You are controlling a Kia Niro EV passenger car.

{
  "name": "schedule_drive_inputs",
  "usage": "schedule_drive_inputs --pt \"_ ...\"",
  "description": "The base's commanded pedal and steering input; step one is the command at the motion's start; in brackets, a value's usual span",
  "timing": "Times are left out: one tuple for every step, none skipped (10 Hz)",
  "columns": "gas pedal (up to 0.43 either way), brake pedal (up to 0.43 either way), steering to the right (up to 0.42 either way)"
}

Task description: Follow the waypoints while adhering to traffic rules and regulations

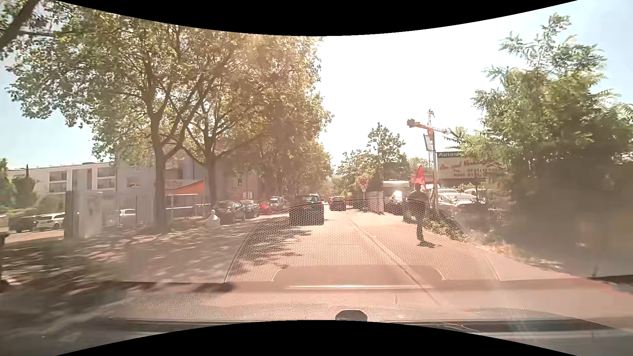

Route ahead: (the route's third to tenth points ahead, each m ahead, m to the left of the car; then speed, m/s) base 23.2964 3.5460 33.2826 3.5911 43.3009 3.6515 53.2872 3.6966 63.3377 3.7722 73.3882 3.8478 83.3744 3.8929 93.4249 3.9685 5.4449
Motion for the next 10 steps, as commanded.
schedule_drive_inputs --pt "0.098 0.000 0.005" --pt "0.098 0.000 0.005" --pt "0.098 0.000 0.005" --pt "0.098 0.000 0.005" --pt "0.098 0.000 0.005" --pt "0.098 0.000 0.005" --pt "0.098 0.000 0.005" --pt "0.098 0.000 0.006" --pt "0.098 0.000 0.005" --pt "0.098 0.000 0.005"
